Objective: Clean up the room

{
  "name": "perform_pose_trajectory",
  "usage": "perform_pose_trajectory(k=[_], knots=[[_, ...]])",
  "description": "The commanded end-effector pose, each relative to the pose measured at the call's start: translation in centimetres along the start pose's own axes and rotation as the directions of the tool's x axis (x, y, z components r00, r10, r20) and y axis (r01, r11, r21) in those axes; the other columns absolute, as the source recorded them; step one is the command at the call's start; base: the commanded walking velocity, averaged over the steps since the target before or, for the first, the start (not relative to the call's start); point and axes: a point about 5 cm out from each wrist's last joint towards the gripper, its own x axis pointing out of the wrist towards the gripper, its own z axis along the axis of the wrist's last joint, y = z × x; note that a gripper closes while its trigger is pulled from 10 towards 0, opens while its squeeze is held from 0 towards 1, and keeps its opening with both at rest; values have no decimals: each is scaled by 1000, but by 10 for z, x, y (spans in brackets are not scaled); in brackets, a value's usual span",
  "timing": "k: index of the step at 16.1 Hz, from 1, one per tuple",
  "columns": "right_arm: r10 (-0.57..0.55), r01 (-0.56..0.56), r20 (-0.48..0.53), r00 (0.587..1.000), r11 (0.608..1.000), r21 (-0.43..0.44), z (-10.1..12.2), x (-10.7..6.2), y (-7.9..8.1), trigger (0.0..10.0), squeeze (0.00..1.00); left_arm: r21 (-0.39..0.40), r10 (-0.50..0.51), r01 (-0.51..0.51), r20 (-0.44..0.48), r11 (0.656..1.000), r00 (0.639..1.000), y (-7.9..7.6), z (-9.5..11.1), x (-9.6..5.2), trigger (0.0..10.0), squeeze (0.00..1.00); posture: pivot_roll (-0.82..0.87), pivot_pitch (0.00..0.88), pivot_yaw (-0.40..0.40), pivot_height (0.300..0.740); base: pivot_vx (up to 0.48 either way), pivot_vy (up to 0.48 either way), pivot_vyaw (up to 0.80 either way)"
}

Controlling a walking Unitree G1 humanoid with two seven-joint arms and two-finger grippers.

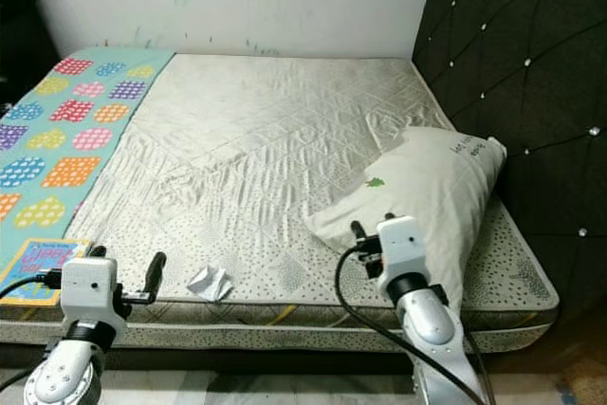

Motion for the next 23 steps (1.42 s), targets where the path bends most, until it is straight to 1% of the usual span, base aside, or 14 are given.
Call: perform_pose_trajectory(k=[1, 4, 5, 6, 8, 10, 15, 23], knots=[[-4, 4, 12, 1000, 1000, 5, 3, -1, -3, 10000, 0, -2, 1, -1, 7, 1000, 1000, 2, 1, -1, 10000, 0, -42, 0, -59, 740, 0, 0, 0], [-32, 32, 14, 999, 999, -7, 7, -3, -8, 10000, 0, -24, 4, -4, 16, 1000, 1000, 5, 4, -6, 10000, 0, -46, 0, -66, 740, 0, 0, 0], [-42, 42, 15, 999, 999, 1, 9, -5, -11, 10000, 0, -51, 12, -11, 21, 999, 1000, 8, 8, -9, 10000, 0, -44, 0, -69, 740, 0, 0, 0], [-42, 42, 14, 999, 999, 0, 9, -6, -12, 10000, 0, -61, 20, -18, 29, 998, 999, 9, 11, -10, 10000, 0, -44, 0, -69, 740, 0, 0, 0], [-48, 48, 7, 999, 999, -1, 7, -8, -14, 10000, 0, -87, 16, -12, 43, 996, 999, 4, 15, -12, 10000, 0, -38, 0, -73, 740, 0, 0, 0], [-45, 45, 7, 999, 999, 4, 9, -7, -12, 10000, 0, -90, 8, -5, 36, 996, 999, 0, 14, -12, 10000, 0, -41, 0, -72, 740, 0, 0, 0], [-38, 38, 11, 999, 999, 6, 10, -4, -9, 10000, 0, -88, -2, 5, 35, 996, 999, -1, 15, -9, 10000, 0, -41, 0, -66, 740, 0, 0, 0], [-28, 28, 8, 1000, 1000, 6, 9, -4, -8, 10000, 0, -90, -15, 17, 24, 996, 1000, -2, 14, -8, 10000, 0, -42, 0, -64, 740, 270, 0, 0]])
